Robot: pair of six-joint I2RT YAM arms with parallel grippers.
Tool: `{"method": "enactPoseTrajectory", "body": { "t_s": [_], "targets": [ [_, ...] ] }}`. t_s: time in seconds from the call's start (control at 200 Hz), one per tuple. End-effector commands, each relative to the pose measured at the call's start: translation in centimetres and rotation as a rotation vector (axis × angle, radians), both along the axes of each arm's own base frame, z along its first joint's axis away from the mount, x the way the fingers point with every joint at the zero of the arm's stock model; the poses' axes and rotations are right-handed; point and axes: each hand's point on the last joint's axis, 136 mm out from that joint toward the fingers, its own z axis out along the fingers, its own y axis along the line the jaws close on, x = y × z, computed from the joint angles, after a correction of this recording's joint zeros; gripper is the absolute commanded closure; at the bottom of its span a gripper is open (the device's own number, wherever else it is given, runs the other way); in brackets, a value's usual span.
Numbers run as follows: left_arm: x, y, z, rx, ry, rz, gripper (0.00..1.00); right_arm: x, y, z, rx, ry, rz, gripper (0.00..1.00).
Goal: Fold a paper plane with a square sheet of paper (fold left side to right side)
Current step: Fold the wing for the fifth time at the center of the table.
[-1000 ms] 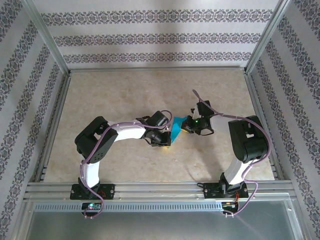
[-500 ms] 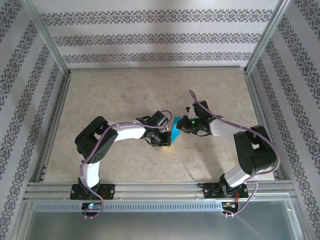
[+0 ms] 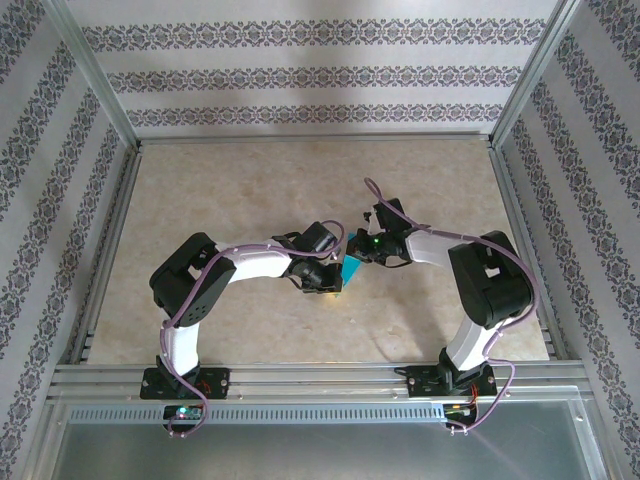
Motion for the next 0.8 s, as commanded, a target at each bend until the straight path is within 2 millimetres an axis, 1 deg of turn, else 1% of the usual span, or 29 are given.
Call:
{"method": "enactPoseTrajectory", "body": {
  "t_s": [0.0, 0.13, 0.225, 0.315, 0.41, 0.56, 0.635, 0.725, 0.794],
  "targets": [
    [-2.7, 2.3, -3.0, 0.131, 0.100, -0.017, 1.00, 0.5, -0.2, -0.8, -0.042, -0.008, 0.007, 1.00],
    [-2.6, 2.3, -2.8, 0.128, 0.095, -0.016, 1.00, -0.5, -0.9, -2.2, -0.070, 0.025, -0.009, 1.00],
    [-2.3, 1.9, -2.2, 0.113, 0.084, -0.016, 1.00, -1.2, -1.5, -3.4, -0.082, 0.050, -0.016, 1.00],
    [-2.0, 1.3, -1.2, 0.083, 0.071, -0.017, 1.00, -1.8, -2.0, -4.3, -0.090, 0.079, -0.022, 1.00],
    [-1.5, 0.5, 0.3, 0.034, 0.047, -0.017, 1.00, -2.6, -2.4, -5.1, -0.097, 0.107, -0.026, 1.00],
    [-0.9, -0.8, 3.2, -0.050, 0.007, -0.015, 1.00, -3.6, -2.7, -6.0, -0.100, 0.133, -0.025, 1.00],
    [-0.8, -1.4, 4.3, -0.099, -0.001, -0.013, 1.00, -4.0, -2.8, -6.2, -0.089, 0.143, -0.026, 1.00],
    [-1.0, -2.1, 4.8, -0.149, 0.018, -0.016, 1.00, -4.2, -2.8, -6.2, -0.075, 0.143, -0.029, 1.00],
    [-1.3, -2.4, 4.4, -0.166, 0.041, -0.022, 1.00, -4.4, -2.8, -6.3, -0.073, 0.142, -0.028, 1.00]
  ]
}}
